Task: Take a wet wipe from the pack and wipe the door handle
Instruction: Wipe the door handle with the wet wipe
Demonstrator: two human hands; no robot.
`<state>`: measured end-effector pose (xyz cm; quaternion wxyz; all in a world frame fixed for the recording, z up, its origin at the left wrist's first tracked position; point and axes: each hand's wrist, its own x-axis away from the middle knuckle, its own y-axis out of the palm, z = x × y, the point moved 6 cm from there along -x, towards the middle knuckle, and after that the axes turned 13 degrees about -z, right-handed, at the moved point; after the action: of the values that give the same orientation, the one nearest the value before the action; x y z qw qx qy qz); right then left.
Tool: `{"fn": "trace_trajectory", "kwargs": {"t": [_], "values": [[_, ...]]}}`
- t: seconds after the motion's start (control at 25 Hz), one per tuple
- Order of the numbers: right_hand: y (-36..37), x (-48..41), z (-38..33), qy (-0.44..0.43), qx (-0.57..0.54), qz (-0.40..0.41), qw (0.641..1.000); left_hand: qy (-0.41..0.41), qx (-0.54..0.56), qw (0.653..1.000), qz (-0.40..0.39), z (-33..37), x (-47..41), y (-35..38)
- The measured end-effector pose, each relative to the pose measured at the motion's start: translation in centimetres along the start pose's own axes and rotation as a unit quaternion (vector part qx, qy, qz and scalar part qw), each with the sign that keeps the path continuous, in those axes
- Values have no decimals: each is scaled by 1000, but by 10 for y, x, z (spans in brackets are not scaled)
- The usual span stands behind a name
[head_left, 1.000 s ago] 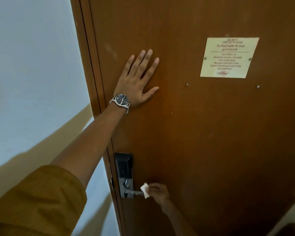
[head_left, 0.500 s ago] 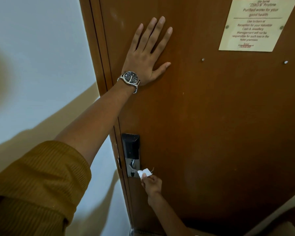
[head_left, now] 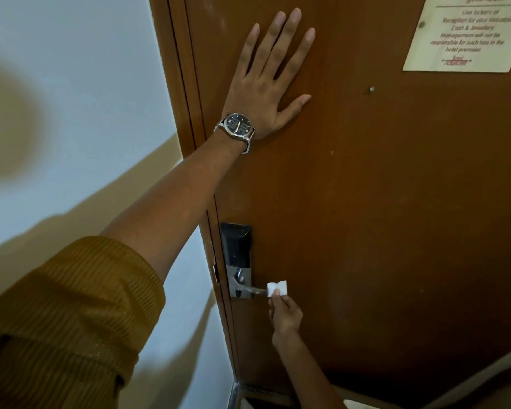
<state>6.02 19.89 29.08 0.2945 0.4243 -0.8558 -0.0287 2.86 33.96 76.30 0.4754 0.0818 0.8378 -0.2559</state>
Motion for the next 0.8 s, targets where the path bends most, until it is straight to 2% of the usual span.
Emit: {"fn": "trace_trajectory", "kwargs": {"t": [0.12,0.28,0.36,0.64,0.8], "values": [[-4,-7,-4,51,-15,-39,998,-8,17,1000,0,2,3,0],[1,-9,1,98,-137,-86,982,-8,11,1000,-20,-1,5,1],[5,-12,-3,103,-159,-93,978,-5,12,1000,-24,1,5,0],[6,2,20,81,-114,-80,987,-11,8,1000,-19,1,5,1],[39,14,33,75,-62,-72,993,-13,9,1000,-15,3,4,2]]}}
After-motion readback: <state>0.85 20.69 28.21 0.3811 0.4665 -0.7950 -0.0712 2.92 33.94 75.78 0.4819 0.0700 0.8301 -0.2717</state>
